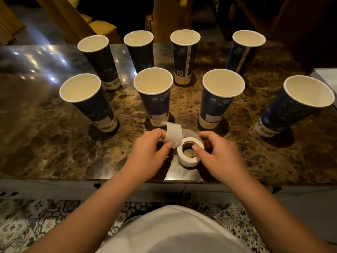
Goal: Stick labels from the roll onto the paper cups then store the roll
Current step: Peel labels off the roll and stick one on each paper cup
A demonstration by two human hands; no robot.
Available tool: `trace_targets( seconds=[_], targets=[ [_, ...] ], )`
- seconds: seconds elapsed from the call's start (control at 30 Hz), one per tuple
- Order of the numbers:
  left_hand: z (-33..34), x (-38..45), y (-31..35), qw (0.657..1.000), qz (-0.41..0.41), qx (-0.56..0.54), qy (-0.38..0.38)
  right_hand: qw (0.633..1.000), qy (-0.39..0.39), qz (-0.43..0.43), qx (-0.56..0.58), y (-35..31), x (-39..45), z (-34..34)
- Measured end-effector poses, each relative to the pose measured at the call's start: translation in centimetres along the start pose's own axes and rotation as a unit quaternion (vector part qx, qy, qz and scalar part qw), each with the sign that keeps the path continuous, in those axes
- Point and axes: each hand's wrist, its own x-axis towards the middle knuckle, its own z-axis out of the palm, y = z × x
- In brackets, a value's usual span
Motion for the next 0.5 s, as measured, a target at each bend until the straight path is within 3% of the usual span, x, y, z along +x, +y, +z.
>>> trace_targets(
  seconds=[0.13,0.2,0.3,0.4,0.5],
  targets=[
    [-1.9,0.2,0.1,0.993,0.105,-0.026,-0.045,0.998,0.022,-0.052,0.028,-2.2,-0.9,-0.3],
    [-2.8,0.7,0.4,0.983,0.157,-0.035,-0.086,0.99,-0.037,-0.048,0.124,-3.5,-1.0,-0.5],
    [-3.5,1.5,0.8,0.972,0.196,-0.048,-0.122,0.947,-0.073,-0.031,0.313,-4.2,-0.5,-1.1],
    [-3.9,2.4,0.4,0.969,0.183,-0.078,-0.145,0.937,0.002,-0.04,0.347,-5.0,-0.2,-1.7],
    [-3.9,3.4,-0.8,0.966,0.183,-0.07,-0.171,0.904,0.089,-0.013,0.417,-5.1,-0.7,-1.3]
  ],
)
